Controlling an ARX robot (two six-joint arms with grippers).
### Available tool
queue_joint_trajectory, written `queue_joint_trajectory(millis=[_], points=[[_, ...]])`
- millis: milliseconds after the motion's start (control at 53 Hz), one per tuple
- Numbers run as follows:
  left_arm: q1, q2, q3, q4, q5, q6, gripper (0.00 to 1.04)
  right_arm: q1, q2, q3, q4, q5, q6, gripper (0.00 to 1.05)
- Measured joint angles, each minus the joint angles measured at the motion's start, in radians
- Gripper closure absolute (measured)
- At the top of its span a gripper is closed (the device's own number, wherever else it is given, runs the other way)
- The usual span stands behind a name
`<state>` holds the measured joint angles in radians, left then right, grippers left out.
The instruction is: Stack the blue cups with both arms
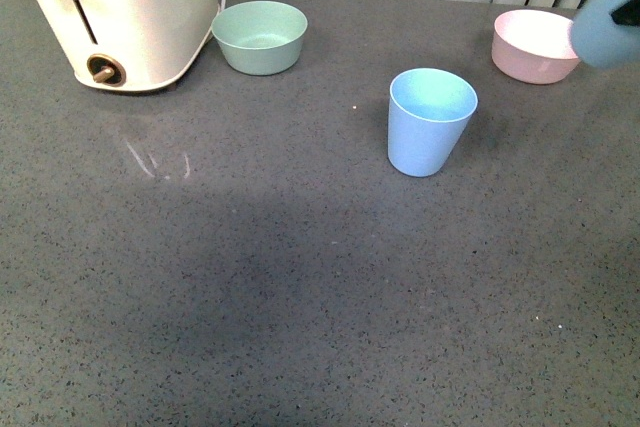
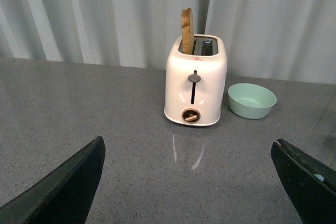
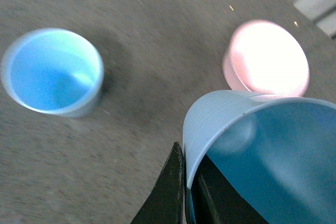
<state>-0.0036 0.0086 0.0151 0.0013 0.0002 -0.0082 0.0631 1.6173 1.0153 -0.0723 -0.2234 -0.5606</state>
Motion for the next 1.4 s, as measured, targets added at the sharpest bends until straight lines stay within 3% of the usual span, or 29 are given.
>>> queue_joint_trajectory(millis=[377,868,1075,1396], points=[[0.000,0.000,0.000,0.000,0.000,0.000,0.09,0.259,0.018,0.025,-0.059,0.014,0.042,1.03],[0.000,0.000,0.000,0.000,0.000,0.000,0.09,0.306,0.141,0.077,-0.039,0.053,0.052,1.03],[0.000,0.000,0.000,0.000,0.000,0.000,0.09,0.299,0.163,0.094,-0.012,0.069,0.069,0.62],[0.000,0.000,0.000,0.000,0.000,0.000,0.09,0.226,0.059,0.064,0.098,0.026,0.154,0.16]])
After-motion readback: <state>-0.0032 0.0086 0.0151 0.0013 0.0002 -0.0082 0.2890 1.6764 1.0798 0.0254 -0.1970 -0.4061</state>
